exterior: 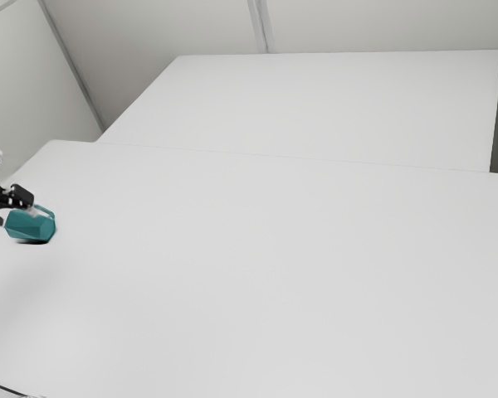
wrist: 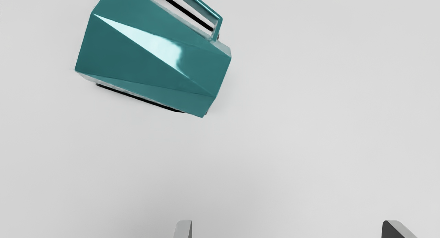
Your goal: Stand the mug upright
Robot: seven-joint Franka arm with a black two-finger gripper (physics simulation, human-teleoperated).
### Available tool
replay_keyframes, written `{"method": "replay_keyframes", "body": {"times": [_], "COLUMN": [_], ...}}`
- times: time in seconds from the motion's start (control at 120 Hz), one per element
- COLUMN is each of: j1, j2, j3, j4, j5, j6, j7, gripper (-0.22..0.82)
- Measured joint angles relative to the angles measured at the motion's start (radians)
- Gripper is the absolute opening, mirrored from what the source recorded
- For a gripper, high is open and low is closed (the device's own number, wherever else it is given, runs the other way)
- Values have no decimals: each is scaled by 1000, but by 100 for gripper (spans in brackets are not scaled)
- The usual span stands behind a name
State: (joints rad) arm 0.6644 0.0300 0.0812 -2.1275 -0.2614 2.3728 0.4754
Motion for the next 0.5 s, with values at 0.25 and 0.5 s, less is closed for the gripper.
{"method": "replay_keyframes", "body": {"times": [0.25,0.5], "j1": [384,607], "j2": [254,357], "j3": [-382,-523], "j4": [286,374], "j5": [-186,-283], "j6": [-88,-194], "j7": [247,544], "gripper": [60,60]}}
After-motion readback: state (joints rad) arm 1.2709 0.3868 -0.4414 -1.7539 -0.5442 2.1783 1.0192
